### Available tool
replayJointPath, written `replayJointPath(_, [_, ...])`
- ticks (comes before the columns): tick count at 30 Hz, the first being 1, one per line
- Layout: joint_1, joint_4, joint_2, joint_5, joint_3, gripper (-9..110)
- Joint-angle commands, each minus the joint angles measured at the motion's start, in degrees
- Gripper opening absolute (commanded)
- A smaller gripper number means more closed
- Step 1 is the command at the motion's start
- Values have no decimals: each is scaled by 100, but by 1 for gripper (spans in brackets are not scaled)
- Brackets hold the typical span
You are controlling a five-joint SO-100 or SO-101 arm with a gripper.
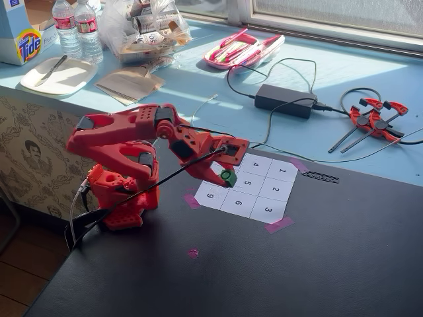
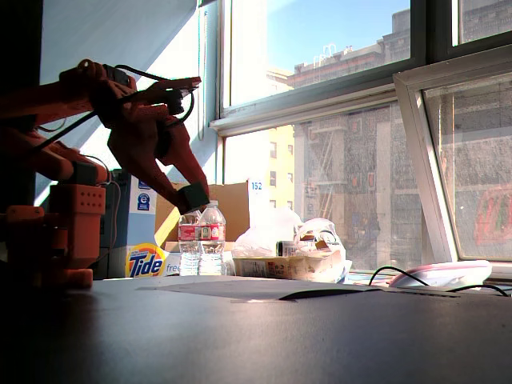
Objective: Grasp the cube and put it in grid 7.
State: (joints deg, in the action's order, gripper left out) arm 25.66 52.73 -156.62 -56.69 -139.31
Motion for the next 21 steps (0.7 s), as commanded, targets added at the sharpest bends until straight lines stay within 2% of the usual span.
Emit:
replayJointPath(1, [870,-202,694,-422,527,0])
replayJointPath(4, [1494,-519,1556,-853,686,0])
replayJointPath(8, [2118,-1213,2619,-826,1072,0])
replayJointPath(13, [2654,-1846,3832,281,1705,1])
replayJointPath(17, [2839,-1529,4878,1371,2628,0])
replayJointPath(21, [2988,-1459,5273,1828,2927,0])
